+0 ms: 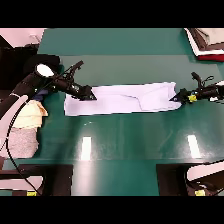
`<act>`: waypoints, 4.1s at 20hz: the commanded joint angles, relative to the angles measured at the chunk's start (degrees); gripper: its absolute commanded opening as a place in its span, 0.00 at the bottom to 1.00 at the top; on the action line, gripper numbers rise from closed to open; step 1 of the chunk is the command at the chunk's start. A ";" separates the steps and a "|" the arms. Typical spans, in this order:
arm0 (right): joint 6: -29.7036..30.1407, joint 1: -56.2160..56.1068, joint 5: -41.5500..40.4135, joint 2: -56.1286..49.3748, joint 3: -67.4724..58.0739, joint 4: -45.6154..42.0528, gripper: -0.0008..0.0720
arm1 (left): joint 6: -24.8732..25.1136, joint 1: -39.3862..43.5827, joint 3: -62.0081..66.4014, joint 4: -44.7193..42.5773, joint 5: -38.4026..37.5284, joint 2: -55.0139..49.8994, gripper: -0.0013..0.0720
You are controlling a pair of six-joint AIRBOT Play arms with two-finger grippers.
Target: Fold the shirts.
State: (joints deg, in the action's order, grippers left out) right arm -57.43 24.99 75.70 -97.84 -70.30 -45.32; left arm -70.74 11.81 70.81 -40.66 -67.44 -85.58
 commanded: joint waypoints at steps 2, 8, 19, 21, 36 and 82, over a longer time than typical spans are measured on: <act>1.16 -0.90 0.55 5.11 -0.07 2.27 0.03 | -1.97 2.29 0.28 -1.36 5.92 0.00 0.05; 0.83 -6.21 2.19 16.33 -0.42 2.32 0.02 | -1.97 9.44 8.09 -1.31 10.40 -7.50 0.05; -8.66 -31.28 5.51 15.56 -28.46 1.70 0.02 | -2.78 13.55 19.43 0.37 10.64 -23.30 0.05; -8.92 -34.93 5.53 12.85 -32.98 1.68 0.02 | -2.80 13.18 19.52 0.39 11.45 -23.30 0.05; -10.08 -51.21 3.67 -1.92 -46.60 1.73 0.02 | -4.31 -5.16 26.34 -15.02 -6.36 -8.48 0.05; -1.16 -47.47 -16.85 -11.45 -20.44 17.77 0.03 | -3.87 -14.78 26.27 -18.75 -13.11 7.26 0.05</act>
State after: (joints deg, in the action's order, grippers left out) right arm -60.93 -21.71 59.05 -109.95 -87.22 -23.97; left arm -74.61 -2.92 97.06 -59.42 -80.16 -78.32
